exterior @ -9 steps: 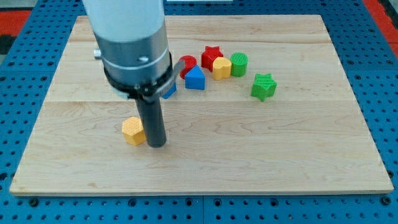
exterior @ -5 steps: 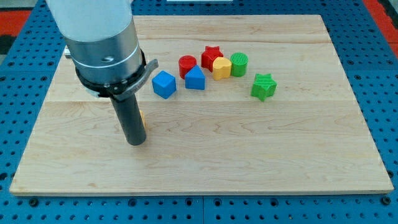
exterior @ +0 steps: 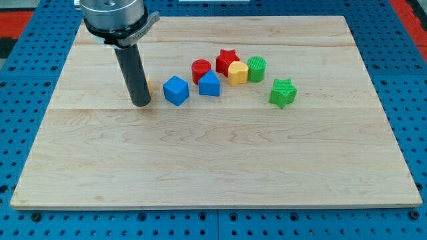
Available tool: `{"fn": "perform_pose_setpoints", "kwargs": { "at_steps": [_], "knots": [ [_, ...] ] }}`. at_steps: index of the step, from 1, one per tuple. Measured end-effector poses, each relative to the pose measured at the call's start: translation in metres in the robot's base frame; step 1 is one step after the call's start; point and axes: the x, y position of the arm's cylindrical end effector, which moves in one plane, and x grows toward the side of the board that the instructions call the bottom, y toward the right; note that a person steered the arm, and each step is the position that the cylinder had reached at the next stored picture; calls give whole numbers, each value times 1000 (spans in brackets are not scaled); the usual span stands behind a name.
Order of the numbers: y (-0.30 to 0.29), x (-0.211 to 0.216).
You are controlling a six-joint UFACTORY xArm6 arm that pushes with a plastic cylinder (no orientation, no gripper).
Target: Push the yellow hexagon to the top left
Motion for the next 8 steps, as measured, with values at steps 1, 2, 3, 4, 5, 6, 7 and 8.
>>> {"fn": "perform_pose_setpoints", "kwargs": {
  "at_steps": [1, 2, 3, 4, 5, 6, 7, 8],
  "knots": [
    [16, 3],
    [16, -12],
    [10, -33],
    [-19, -49],
    [-62, -59],
    [-71, -59],
    [-85, -74],
    [-95, -88]
  ]
}}
